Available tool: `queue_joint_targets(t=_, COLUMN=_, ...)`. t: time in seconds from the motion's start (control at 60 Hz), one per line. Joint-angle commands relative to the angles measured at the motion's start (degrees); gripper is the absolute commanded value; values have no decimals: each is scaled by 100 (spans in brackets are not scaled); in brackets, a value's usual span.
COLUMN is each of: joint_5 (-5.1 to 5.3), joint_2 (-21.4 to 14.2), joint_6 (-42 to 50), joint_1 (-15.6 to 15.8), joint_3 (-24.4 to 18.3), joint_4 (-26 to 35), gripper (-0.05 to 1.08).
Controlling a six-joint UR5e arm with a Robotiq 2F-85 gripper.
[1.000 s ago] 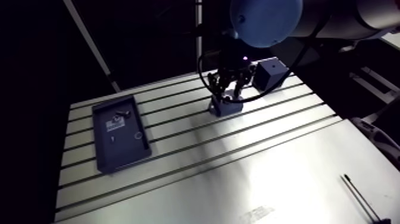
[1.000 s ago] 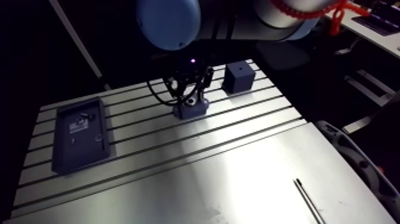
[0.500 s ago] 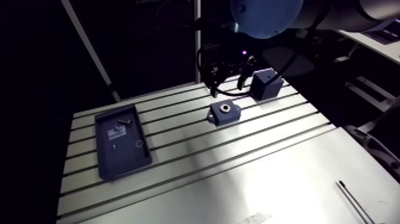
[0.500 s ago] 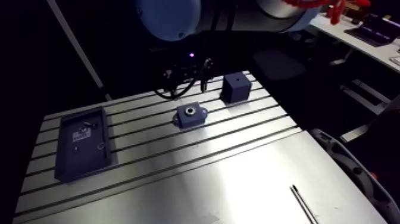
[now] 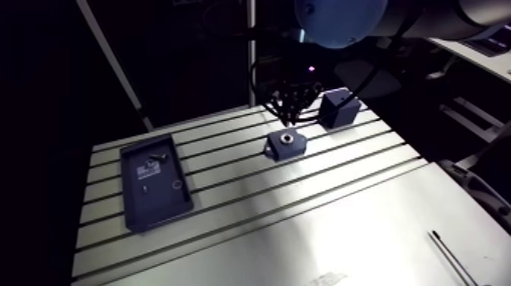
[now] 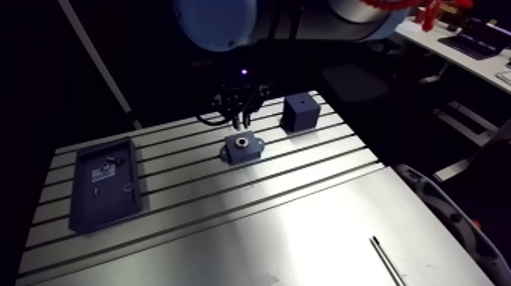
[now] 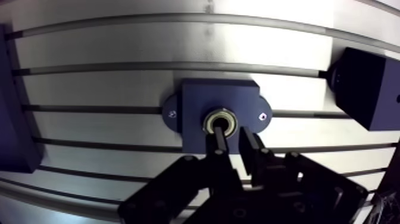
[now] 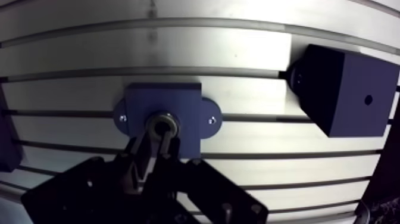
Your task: Pick up the bearing and press it into the housing until flush.
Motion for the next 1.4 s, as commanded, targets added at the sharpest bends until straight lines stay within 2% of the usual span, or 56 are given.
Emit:
queue_joint_targets(t=0.017, joint_5=-26, joint_2=43, joint_6=14, joint_1=23, joint_3=25, joint_4=-5, gripper=107)
queue_joint_targets(t=0.867, joint_5=-88, joint_2=252, joint_6=6, joint_1=23, joint_3=87, joint_4=-85, gripper=107)
queue_joint_targets(t=1.4, joint_5=-72, joint_2=290, joint_6=-12, joint_1=32, joint_3=113, joint_4=-191, gripper=107)
